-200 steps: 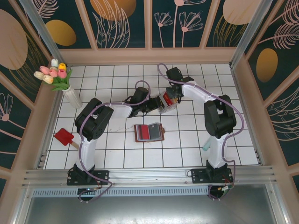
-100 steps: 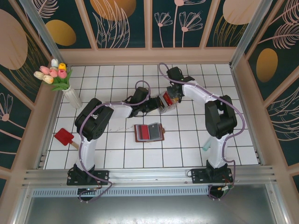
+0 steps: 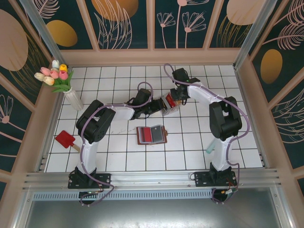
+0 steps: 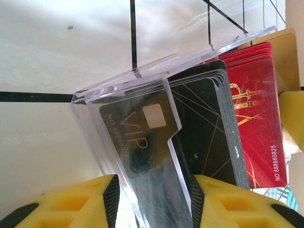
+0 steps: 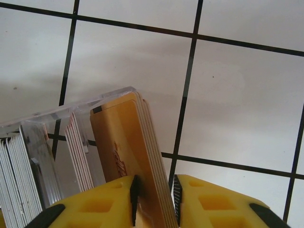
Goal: Put the credit cards into the card holder
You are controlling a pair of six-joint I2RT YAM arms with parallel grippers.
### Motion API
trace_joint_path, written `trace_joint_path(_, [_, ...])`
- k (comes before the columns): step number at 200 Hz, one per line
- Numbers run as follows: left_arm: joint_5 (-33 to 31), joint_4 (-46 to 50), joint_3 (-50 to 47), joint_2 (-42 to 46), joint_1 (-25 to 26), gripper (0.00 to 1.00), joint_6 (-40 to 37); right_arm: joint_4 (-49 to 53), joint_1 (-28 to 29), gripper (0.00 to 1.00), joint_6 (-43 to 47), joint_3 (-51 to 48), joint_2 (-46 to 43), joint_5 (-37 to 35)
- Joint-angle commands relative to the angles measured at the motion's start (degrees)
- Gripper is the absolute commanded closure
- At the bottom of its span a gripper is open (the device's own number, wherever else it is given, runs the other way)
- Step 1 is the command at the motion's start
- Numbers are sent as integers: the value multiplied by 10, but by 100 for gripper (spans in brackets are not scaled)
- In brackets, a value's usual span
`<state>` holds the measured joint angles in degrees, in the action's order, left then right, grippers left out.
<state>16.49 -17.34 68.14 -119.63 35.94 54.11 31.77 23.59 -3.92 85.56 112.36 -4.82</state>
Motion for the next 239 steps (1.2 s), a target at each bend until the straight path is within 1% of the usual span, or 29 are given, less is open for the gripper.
trace_joint_path(1, [-8,40,-17,-10,-1,55,-9,5,-8,78,-11,-2,-15,25])
trace_joint_path(18, [-9,39,-16,-10,0,55,-8,3,-8,80,-18,0,-30,37])
trace_joint_path(21, [-9,39,-16,-10,0,55,-8,2,-8,80,-20,0,-33,50])
trace_joint_path(49, [-7,41,-14,-9,0,55,-8,-3,-8,80,-31,-1,-52,78])
trace_joint_path(70, [-7,41,-14,-10,0,55,-10,-6,-8,76,-34,-3,-49,120])
trace_joint_path(80, [-7,41,-15,-10,0,55,-10,-2,-8,72,-34,1,-37,131])
trace_joint_path(111, [-7,41,-17,-8,-1,55,-10,5,-12,68,-40,8,-4,139])
trace_joint_path(141, [-6,40,-20,-7,0,55,-10,-9,-15,67,-43,2,1,156])
trace_joint_path(157, [-5,40,-18,-8,-1,55,-11,-9,-19,66,-51,5,7,151])
trace_joint_path(178, [-3,39,-16,-9,0,55,-10,-15,-25,61,-53,5,12,155])
trace_joint_path(199, [-1,39,-13,-12,-1,55,-9,-14,-31,61,-57,12,23,180])
trace_joint_path(239, [-2,40,-15,-9,0,56,-11,-34,-42,61,-70,2,2,250])
